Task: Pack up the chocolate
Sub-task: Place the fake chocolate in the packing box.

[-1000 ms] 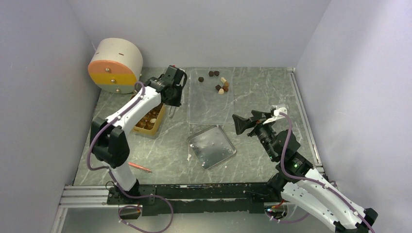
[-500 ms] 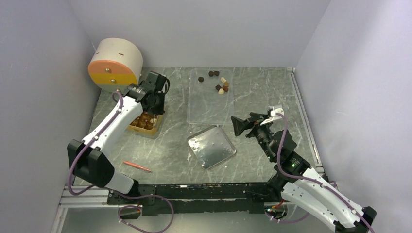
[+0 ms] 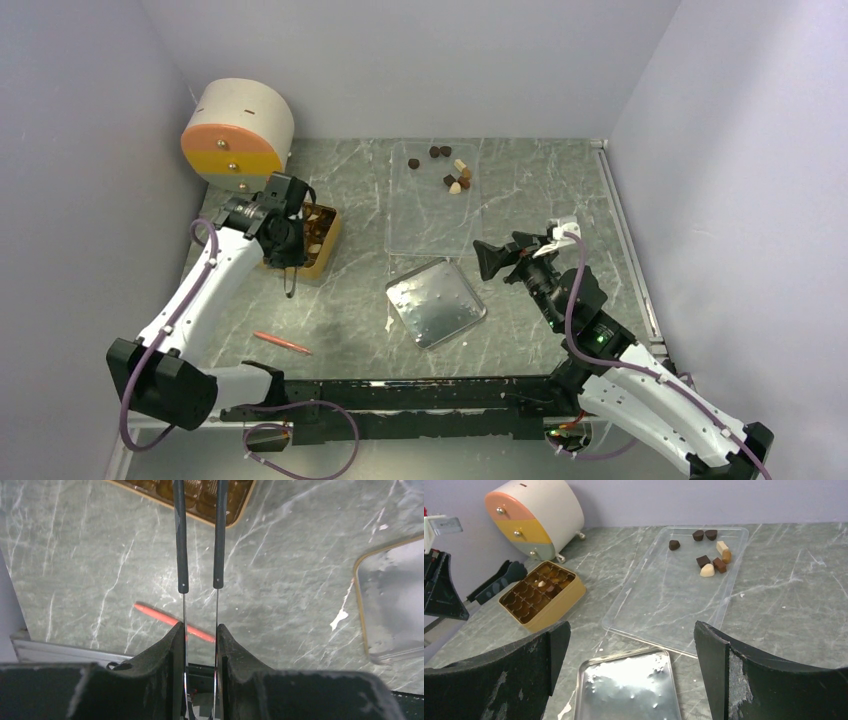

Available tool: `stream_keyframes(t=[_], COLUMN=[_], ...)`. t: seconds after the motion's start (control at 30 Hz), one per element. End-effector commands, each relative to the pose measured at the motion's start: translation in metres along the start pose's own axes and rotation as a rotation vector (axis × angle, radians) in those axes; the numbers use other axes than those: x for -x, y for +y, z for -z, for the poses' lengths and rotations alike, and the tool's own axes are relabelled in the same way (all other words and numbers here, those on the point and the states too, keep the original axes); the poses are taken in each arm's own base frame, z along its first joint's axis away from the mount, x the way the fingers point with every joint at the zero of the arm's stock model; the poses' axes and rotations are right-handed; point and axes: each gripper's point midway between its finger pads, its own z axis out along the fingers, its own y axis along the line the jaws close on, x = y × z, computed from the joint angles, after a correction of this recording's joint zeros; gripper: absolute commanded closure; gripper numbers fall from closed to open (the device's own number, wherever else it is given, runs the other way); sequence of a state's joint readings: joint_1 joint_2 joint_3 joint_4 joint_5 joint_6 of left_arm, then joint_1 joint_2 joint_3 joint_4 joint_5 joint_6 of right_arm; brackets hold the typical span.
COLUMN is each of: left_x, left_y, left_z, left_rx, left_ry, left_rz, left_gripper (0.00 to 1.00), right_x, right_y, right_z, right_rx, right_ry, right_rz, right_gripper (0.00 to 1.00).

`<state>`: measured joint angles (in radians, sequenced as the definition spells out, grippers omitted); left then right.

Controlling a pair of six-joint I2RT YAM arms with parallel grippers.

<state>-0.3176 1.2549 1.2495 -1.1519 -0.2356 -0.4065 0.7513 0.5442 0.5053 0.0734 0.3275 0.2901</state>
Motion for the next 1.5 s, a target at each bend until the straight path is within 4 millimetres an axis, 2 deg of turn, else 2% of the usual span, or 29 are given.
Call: stream_keyframes(t=[0.0, 0.4, 0.6, 0.87, 1.2, 1.33, 1.47], left_x=[-0.010, -0.012, -0.012, -0.022, 0.003, 0.010, 0.029], left_y=[0.007, -0.002, 0.004, 0.008, 0.005, 0.005, -0.004], left_z=[-0.001, -0.026, -0.033, -0.039, -0.025, -0.021, -0.012], left_rx=[0.015, 0.004, 0.039, 0.048, 0.031, 0.027, -0.021], left_ry=[0.036, 0.102, 0.104, 0.142, 0.079, 0.059, 0.002], left_rz=[0.034, 0.030, 0.035, 0.031, 0.029, 0.033, 0.026], left_gripper=[0.77, 0.74, 0.72, 0.69, 0.60, 0.60, 0.64], right_x=[0.015, 0.019, 0.017, 0.018, 0.018, 0.022, 0.020], right_y=[0.007, -0.002, -0.005, -0.007, -0.005, -0.006, -0.005], right_z=[-0.001, 0.009, 0.010, 0.012, 0.013, 0.015, 0.015], right_rx=[0.031, 0.006, -0.007, -0.007, 0.000, -0.003, 0.005], right_ry=[-0.040, -0.082, -0.074, -0.085, -0.081, -0.091, -0.089], right_rz=[0.009, 0.008, 0.020, 0.026, 0.021, 0.020, 0.009], right_gripper=[0.00, 0.00, 0.00, 0.00, 0.00, 0.00, 0.00])
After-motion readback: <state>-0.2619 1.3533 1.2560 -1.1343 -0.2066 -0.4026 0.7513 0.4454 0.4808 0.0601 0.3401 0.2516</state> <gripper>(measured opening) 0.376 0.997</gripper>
